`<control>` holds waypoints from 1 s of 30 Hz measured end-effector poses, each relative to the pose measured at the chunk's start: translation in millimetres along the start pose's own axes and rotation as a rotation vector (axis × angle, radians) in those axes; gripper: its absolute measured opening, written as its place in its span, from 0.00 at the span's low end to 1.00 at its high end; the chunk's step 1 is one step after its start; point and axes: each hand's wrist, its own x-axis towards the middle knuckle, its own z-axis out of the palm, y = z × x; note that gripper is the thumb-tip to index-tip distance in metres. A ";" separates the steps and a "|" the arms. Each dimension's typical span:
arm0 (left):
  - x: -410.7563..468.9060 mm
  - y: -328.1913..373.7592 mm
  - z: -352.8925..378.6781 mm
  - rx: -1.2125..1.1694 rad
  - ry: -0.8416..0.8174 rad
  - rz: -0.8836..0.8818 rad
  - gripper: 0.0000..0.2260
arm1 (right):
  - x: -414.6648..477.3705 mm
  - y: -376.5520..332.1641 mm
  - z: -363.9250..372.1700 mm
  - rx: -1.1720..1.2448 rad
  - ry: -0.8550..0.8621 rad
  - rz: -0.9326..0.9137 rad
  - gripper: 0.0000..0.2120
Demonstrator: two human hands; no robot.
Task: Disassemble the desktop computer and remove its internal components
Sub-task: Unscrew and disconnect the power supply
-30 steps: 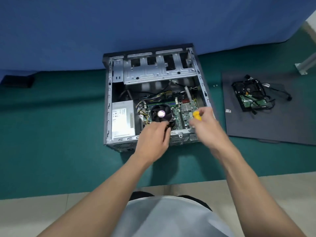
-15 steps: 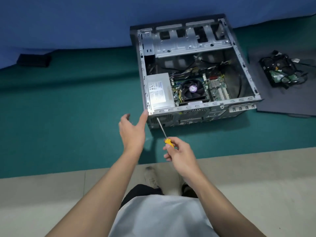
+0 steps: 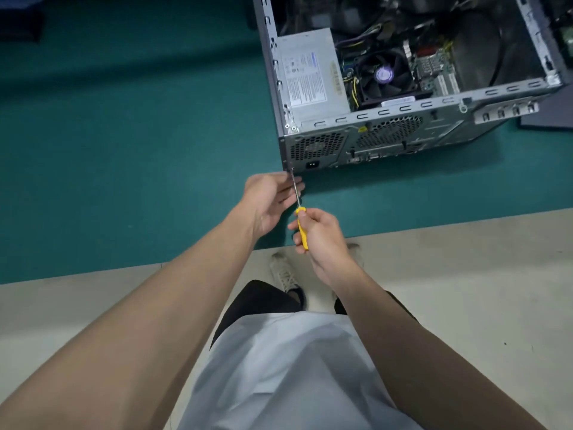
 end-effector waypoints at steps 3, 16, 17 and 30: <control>2.6 -1.2 5.8 -0.026 -0.019 -0.013 0.10 | 3.1 0.3 -0.4 0.012 -0.014 0.005 0.08; 10.6 -6.3 9.9 -0.057 0.063 -0.008 0.06 | 9.0 4.7 -8.1 0.337 -0.130 0.097 0.09; 10.6 -6.4 10.2 -0.053 0.070 -0.006 0.05 | 9.8 5.4 -8.8 0.370 -0.153 0.107 0.09; 13.0 -4.7 9.4 0.022 0.131 0.035 0.01 | 24.4 14.3 -18.8 0.695 -0.483 0.271 0.09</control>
